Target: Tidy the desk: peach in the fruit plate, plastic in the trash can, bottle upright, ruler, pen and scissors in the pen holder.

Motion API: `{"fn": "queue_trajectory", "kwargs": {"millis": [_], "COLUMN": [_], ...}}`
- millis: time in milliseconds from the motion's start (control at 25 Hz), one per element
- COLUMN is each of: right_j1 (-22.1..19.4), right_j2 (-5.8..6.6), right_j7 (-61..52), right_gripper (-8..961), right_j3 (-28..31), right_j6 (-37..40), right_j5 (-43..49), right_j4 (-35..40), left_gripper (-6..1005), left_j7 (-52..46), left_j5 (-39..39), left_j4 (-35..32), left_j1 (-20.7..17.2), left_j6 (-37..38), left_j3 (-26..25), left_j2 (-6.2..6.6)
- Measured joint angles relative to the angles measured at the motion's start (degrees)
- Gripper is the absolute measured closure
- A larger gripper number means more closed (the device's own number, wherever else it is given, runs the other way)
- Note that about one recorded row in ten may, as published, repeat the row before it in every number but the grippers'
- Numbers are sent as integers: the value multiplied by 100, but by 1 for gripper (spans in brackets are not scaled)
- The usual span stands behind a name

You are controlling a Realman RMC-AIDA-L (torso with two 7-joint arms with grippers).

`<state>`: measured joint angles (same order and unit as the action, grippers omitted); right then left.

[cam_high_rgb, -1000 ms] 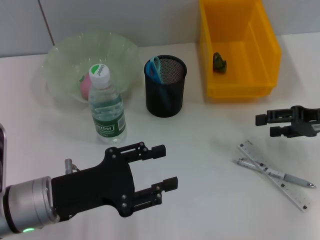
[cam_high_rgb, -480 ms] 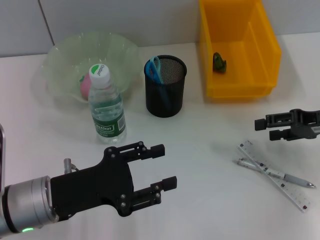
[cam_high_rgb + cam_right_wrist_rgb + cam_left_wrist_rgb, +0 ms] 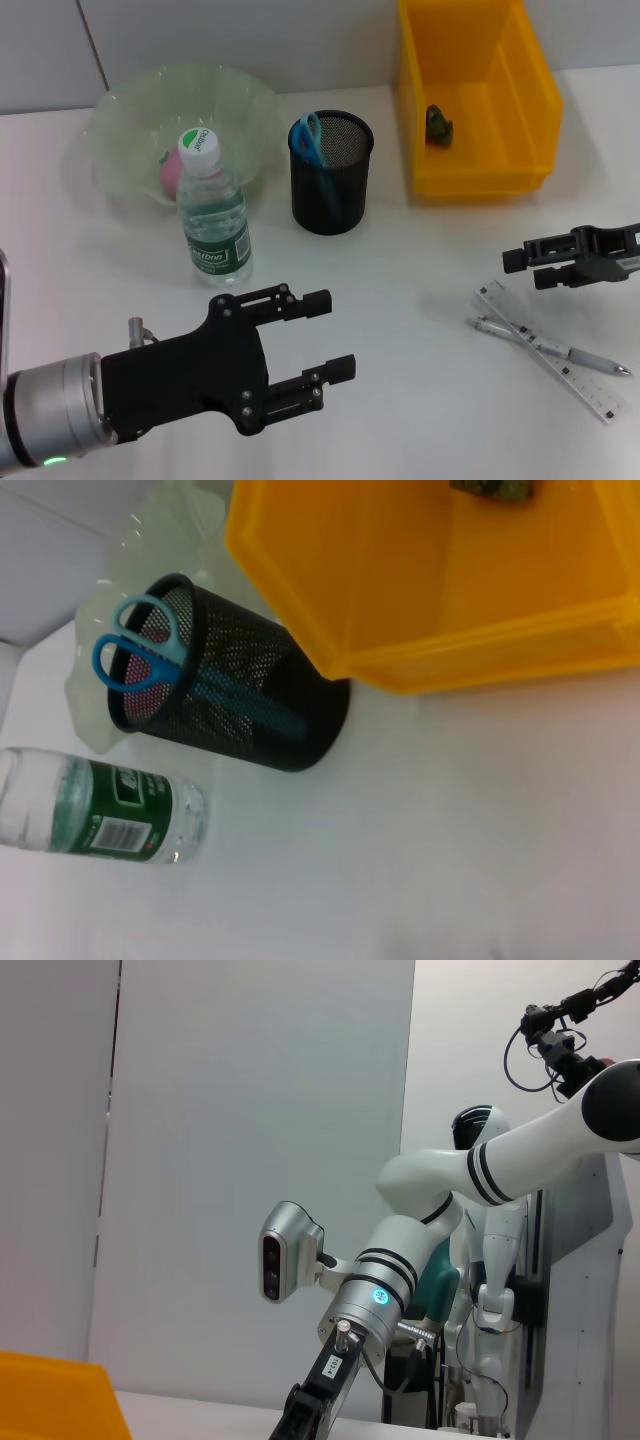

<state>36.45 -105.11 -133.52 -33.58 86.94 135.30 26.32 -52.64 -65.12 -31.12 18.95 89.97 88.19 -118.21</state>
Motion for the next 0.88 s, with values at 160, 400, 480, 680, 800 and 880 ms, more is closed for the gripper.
{"fn": "queue_trajectory", "kwargs": {"millis": [160,400,480,680,800,880], "right_j1": [41,94,115,92,43,-23], "right_j2": [0,0,0,-16,-39,-66], "right_j7": [-15,-18,-17,-47,-62,-85], "right_gripper": [150,150,150,150,150,150], "right_j3": [0,-51,-93,-138,-145,-188], "right_j6": [-2,-1,-11,-37,-23,-7], "right_j5": [132,207,234,238,240,276], "right_j4": [3,5,6,163,361,632], "left_gripper": [255,252,251,248,246,245], "left_j7": [0,0,0,0,0,0], "left_j5": [0,0,0,0,0,0], "left_j4": [0,-3,-1,0,0,0], "left_j1": [5,12,12,12,12,12], "left_j6": [3,4,4,8,23,38], "left_j3": [9,16,16,13,5,-4], "left_j2": [0,0,-3,-9,-9,-9]}}
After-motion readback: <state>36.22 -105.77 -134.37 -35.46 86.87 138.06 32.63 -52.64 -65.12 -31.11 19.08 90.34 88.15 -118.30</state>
